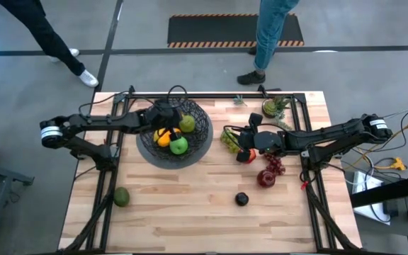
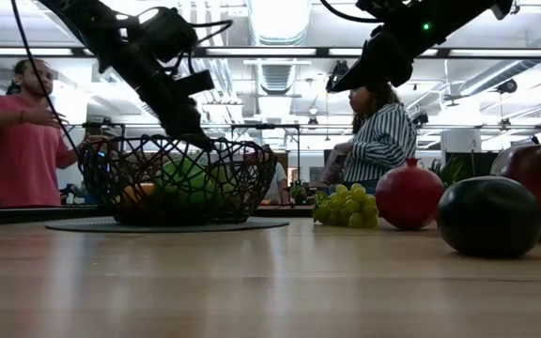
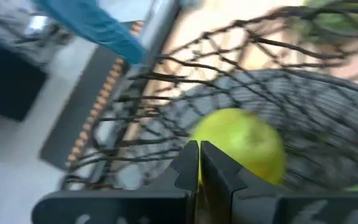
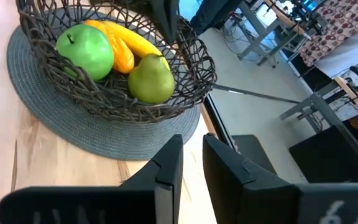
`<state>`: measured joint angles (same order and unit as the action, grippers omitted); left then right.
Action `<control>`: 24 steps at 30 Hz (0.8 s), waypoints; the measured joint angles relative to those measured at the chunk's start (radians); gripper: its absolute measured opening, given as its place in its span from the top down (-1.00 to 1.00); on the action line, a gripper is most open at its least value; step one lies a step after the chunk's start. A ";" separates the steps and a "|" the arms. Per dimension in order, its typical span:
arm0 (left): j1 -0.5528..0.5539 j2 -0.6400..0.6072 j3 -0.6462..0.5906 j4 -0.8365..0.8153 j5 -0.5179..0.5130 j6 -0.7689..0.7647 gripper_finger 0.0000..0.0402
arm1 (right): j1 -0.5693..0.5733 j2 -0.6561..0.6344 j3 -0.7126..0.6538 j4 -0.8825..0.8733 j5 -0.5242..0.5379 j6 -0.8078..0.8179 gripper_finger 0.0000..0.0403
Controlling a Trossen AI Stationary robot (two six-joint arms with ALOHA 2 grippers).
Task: Build produce basket
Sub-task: Put the pomegranate into the basket
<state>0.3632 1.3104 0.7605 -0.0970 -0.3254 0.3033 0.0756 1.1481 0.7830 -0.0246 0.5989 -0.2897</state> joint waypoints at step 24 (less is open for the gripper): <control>-0.132 -0.288 0.016 0.045 0.258 0.016 1.00 | 0.000 0.000 -0.007 0.053 0.001 0.102 0.74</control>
<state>0.2309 1.0227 0.7765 -0.0515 -0.0669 0.3193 0.0757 1.1481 0.7761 0.0282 0.5999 -0.1877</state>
